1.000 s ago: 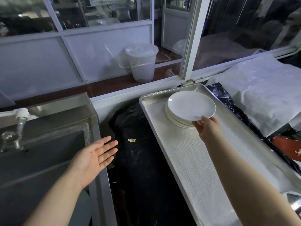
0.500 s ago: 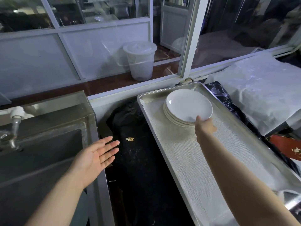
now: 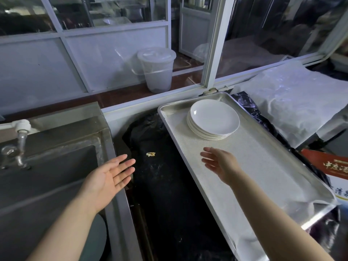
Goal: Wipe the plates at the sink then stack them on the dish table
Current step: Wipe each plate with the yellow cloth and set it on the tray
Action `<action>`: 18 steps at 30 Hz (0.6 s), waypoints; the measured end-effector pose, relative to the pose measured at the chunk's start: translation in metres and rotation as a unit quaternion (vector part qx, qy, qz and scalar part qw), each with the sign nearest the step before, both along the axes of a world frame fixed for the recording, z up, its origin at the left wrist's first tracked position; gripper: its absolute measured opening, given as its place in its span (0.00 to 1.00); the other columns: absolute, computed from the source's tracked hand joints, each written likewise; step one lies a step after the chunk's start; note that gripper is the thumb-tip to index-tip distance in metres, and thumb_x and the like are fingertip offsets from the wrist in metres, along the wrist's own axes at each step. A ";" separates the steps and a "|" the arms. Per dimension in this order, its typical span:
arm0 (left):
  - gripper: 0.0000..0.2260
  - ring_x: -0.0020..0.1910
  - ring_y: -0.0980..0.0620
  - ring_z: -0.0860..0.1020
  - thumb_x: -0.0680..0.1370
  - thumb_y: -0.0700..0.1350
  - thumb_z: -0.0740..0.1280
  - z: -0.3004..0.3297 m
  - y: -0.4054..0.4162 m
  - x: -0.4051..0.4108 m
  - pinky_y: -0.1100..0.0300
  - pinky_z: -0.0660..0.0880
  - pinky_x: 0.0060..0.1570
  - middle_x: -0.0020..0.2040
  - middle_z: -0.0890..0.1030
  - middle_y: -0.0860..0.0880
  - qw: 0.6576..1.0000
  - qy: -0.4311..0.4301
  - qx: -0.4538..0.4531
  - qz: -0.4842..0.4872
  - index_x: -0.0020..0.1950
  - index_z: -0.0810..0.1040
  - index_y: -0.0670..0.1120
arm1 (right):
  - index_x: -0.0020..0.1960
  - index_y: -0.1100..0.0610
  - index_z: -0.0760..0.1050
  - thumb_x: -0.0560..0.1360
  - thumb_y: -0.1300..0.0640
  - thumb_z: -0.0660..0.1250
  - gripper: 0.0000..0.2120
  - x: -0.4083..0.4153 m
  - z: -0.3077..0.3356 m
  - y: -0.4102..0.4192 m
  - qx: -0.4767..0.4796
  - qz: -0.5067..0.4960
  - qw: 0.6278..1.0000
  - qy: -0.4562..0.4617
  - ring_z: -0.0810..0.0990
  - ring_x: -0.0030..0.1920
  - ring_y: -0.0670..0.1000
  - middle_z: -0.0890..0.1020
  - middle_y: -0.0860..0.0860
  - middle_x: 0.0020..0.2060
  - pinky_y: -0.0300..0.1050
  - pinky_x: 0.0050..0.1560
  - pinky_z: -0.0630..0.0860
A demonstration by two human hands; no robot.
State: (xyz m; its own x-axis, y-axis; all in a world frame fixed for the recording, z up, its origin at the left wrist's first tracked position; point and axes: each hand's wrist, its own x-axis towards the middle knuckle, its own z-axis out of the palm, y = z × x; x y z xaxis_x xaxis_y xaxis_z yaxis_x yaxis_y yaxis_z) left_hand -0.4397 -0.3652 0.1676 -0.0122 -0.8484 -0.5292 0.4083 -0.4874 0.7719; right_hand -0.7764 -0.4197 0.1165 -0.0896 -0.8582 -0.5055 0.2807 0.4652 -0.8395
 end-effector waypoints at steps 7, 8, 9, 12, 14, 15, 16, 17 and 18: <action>0.13 0.51 0.49 0.82 0.81 0.42 0.56 -0.010 0.060 0.058 0.53 0.73 0.50 0.51 0.85 0.47 0.999 0.019 0.023 0.041 0.58 0.78 0.47 | 0.62 0.55 0.77 0.80 0.53 0.59 0.14 0.068 0.012 0.100 -0.032 0.149 0.984 -0.090 0.82 0.54 0.55 0.83 0.55 0.56 0.44 0.48 0.78; 0.13 0.51 0.49 0.81 0.81 0.42 0.55 -0.013 0.072 0.068 0.54 0.72 0.50 0.49 0.86 0.47 0.998 0.023 0.031 0.051 0.58 0.78 0.47 | 0.63 0.55 0.76 0.80 0.53 0.59 0.14 0.079 0.012 0.113 -0.032 0.160 0.983 -0.086 0.82 0.55 0.55 0.83 0.55 0.56 0.44 0.49 0.77; 0.13 0.52 0.49 0.80 0.81 0.42 0.55 -0.016 0.085 0.079 0.54 0.72 0.50 0.48 0.86 0.48 0.997 0.026 0.040 0.061 0.57 0.78 0.47 | 0.63 0.55 0.76 0.81 0.53 0.59 0.14 0.092 0.012 0.125 -0.033 0.170 0.982 -0.079 0.82 0.55 0.56 0.83 0.55 0.56 0.44 0.49 0.77; 0.12 0.52 0.49 0.79 0.81 0.42 0.55 -0.027 0.126 0.112 0.55 0.72 0.49 0.46 0.86 0.48 0.994 0.031 0.064 0.087 0.56 0.78 0.47 | 0.61 0.56 0.76 0.81 0.56 0.58 0.13 0.133 0.011 0.158 -0.021 0.181 0.981 -0.063 0.83 0.52 0.54 0.83 0.56 0.54 0.44 0.48 0.77; 0.12 0.53 0.48 0.79 0.81 0.42 0.56 -0.035 0.153 0.134 0.54 0.72 0.49 0.48 0.86 0.48 0.991 0.037 0.075 0.101 0.56 0.78 0.46 | 0.60 0.57 0.77 0.81 0.58 0.58 0.12 0.162 0.008 0.176 -0.007 0.174 0.983 -0.064 0.83 0.49 0.54 0.84 0.56 0.52 0.44 0.47 0.78; 0.12 0.52 0.48 0.80 0.81 0.42 0.57 -0.039 0.165 0.145 0.54 0.73 0.50 0.49 0.86 0.47 0.990 0.041 0.079 0.109 0.55 0.79 0.46 | 0.59 0.58 0.77 0.80 0.59 0.58 0.12 0.176 0.007 0.184 -0.002 0.171 0.983 -0.066 0.83 0.48 0.54 0.84 0.57 0.52 0.44 0.46 0.77; 0.11 0.52 0.48 0.80 0.81 0.42 0.57 -0.043 0.176 0.156 0.54 0.73 0.50 0.49 0.85 0.47 0.989 0.045 0.084 0.116 0.55 0.79 0.46 | 0.59 0.59 0.77 0.80 0.59 0.59 0.12 0.190 0.005 0.191 0.002 0.170 0.983 -0.067 0.83 0.46 0.54 0.84 0.57 0.51 0.44 0.46 0.77; 0.11 0.52 0.48 0.80 0.81 0.42 0.58 -0.047 0.187 0.167 0.54 0.73 0.50 0.49 0.85 0.46 0.987 0.049 0.088 0.122 0.54 0.79 0.46 | 0.58 0.60 0.77 0.79 0.60 0.60 0.11 0.205 0.003 0.199 0.005 0.167 0.984 -0.066 0.83 0.45 0.54 0.84 0.58 0.50 0.44 0.44 0.76; 0.10 0.51 0.48 0.80 0.80 0.42 0.58 -0.051 0.198 0.177 0.54 0.73 0.50 0.49 0.86 0.46 0.986 0.052 0.093 0.127 0.54 0.80 0.46 | 0.58 0.61 0.77 0.78 0.60 0.62 0.11 0.220 0.002 0.206 0.009 0.163 0.985 -0.063 0.83 0.43 0.53 0.84 0.58 0.48 0.43 0.42 0.76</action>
State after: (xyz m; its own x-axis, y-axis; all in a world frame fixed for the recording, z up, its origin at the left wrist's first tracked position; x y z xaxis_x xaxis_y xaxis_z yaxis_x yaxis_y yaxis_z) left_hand -0.2623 -0.1675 0.1170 0.1254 -0.7201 -0.6825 0.6076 -0.4880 0.6266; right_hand -0.5567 -0.2137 0.1181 0.2542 -0.8217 -0.5100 0.2155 0.5622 -0.7984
